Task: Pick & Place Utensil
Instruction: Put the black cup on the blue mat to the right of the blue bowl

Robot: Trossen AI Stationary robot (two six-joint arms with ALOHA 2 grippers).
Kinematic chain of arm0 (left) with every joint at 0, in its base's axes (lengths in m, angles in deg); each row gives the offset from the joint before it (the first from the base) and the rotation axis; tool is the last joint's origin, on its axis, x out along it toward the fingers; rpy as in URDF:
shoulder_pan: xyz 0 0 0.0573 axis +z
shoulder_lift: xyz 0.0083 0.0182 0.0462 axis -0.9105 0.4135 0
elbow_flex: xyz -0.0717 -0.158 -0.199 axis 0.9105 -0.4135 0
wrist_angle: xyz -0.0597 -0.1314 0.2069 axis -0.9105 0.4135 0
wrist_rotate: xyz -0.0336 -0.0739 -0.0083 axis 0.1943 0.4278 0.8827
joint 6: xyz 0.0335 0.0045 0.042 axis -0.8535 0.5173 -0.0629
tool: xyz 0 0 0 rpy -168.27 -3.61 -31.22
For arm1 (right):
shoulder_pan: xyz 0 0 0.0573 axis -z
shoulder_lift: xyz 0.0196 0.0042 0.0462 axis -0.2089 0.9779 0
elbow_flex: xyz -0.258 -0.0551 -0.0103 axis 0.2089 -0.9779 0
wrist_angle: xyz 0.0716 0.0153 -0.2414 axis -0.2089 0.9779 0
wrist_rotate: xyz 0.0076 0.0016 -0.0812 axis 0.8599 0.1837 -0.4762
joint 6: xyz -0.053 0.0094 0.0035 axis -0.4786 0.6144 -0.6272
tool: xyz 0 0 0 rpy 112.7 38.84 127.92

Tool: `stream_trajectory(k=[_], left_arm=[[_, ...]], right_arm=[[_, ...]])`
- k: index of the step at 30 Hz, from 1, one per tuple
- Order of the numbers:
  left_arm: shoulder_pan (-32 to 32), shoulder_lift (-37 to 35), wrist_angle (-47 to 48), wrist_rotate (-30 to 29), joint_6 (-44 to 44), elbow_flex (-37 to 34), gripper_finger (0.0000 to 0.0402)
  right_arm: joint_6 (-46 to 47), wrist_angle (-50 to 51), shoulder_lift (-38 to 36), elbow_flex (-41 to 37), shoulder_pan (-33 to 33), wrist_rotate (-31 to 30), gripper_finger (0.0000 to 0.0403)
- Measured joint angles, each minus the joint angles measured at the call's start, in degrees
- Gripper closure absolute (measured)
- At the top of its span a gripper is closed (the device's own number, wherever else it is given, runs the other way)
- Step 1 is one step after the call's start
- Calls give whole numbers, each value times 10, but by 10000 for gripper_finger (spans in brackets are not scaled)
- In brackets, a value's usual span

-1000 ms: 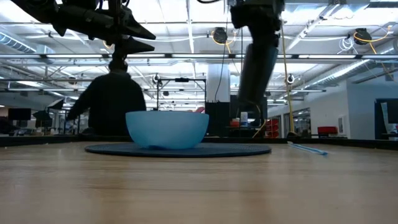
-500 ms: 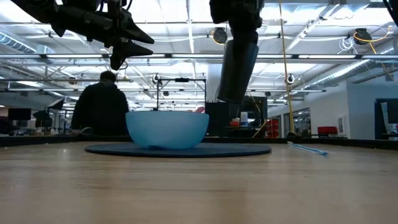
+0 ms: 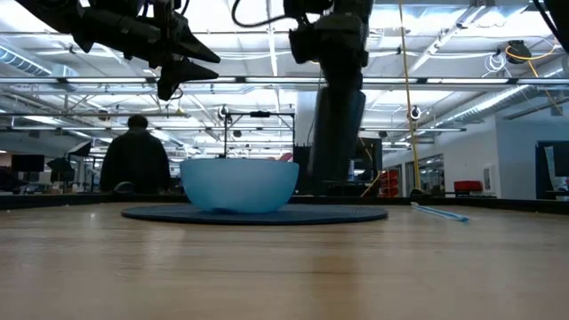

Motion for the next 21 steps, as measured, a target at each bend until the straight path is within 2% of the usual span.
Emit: stream_trajectory(k=[21], left_arm=[[-9, 0, 13, -12, 1, 0, 254]], right_arm=[[13, -77, -3, -78, -4, 29, 399]])
